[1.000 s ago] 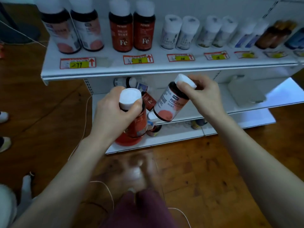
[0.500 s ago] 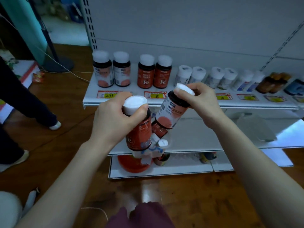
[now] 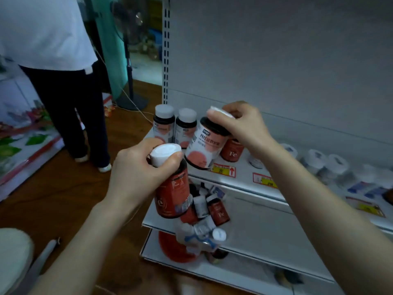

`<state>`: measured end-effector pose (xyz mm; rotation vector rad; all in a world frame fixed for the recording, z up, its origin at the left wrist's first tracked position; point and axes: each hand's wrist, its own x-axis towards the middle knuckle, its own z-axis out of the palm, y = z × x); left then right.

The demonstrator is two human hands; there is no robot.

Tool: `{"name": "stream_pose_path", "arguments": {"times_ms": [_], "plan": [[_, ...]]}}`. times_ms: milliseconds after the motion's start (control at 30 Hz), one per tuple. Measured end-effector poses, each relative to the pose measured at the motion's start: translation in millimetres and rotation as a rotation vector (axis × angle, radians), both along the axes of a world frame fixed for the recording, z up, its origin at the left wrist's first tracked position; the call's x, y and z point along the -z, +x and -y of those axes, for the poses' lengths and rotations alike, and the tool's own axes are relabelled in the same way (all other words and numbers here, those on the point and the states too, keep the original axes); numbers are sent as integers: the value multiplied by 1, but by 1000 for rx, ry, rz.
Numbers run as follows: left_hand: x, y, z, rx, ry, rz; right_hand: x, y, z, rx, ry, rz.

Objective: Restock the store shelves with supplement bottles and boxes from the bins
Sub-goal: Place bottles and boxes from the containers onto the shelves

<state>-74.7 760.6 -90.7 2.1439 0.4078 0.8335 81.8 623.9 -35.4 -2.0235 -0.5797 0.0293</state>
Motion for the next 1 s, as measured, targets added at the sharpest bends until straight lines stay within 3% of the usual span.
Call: {"name": "stream_pose_path", "arguments": {"times_ms": [300, 567, 767, 1000], "plan": [[-15, 12, -16, -184, 70, 23, -33, 40, -52, -106, 222, -116], [-25, 14, -49, -201, 63, 16, -47, 70, -104, -39, 281, 21], [-26, 26, -76, -155, 67, -24, -38, 89, -138, 26, 124, 177], [-18, 44, -107, -72, 61, -68, -14, 112, -169, -3, -52, 129]]}}
